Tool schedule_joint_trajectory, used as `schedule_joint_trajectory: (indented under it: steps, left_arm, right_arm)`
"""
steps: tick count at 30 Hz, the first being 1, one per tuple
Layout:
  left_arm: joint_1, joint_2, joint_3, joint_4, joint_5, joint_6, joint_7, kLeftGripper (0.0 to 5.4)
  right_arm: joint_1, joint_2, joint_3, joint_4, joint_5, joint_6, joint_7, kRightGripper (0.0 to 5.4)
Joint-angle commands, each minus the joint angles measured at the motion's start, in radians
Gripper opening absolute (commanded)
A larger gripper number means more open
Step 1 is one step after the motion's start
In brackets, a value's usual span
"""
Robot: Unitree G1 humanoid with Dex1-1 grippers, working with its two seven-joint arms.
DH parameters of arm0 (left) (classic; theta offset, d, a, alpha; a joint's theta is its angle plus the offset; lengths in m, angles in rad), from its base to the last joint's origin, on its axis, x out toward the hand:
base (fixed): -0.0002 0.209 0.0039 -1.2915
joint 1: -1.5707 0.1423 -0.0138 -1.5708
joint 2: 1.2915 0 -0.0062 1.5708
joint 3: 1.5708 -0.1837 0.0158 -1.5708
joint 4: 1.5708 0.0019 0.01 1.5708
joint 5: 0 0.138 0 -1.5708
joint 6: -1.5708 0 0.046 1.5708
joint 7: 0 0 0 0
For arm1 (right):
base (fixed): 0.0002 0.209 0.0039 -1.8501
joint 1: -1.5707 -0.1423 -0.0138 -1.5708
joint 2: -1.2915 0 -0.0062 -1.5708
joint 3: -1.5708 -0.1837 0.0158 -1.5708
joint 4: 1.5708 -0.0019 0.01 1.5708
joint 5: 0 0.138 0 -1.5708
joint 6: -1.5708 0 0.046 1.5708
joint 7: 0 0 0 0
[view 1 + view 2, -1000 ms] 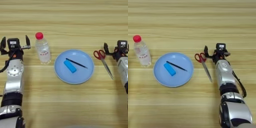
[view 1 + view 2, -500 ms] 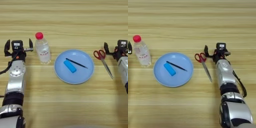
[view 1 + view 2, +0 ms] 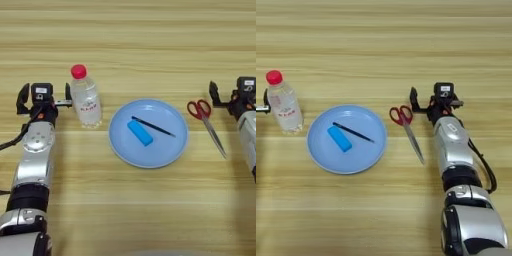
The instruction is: Move the objects on the table
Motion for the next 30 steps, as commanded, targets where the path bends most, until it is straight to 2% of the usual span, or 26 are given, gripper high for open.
schedule_joint_trajectory:
  steps: [1, 18, 24, 27, 30]
  left_arm:
    - [-0.011, 0.001, 0.000, -0.015, -0.010, 0.016, -0.005, 5.38]
    - [-0.013, 0.000, 0.012, -0.014, -0.015, -0.054, 0.024, 5.38]
    - [-0.011, -0.001, 0.006, -0.020, -0.015, -0.054, 0.027, 5.38]
    - [-0.007, -0.004, 0.004, -0.030, -0.015, -0.051, 0.028, 5.38]
    - [-0.003, -0.007, 0.002, -0.038, -0.014, -0.047, 0.030, 5.38]
  right_arm:
    - [0.017, -0.002, 0.007, -0.025, -0.005, 0.001, 0.010, 5.40]
    - [0.035, 0.000, 0.025, -0.064, -0.001, 0.009, 0.035, 5.40]
    - [0.043, 0.001, 0.029, -0.079, 0.000, 0.011, 0.045, 5.40]
    - [0.067, 0.004, 0.050, -0.138, -0.010, 0.015, 0.058, 5.40]
    - [0.111, 0.015, 0.085, -0.253, -0.009, 0.048, 0.081, 5.40]
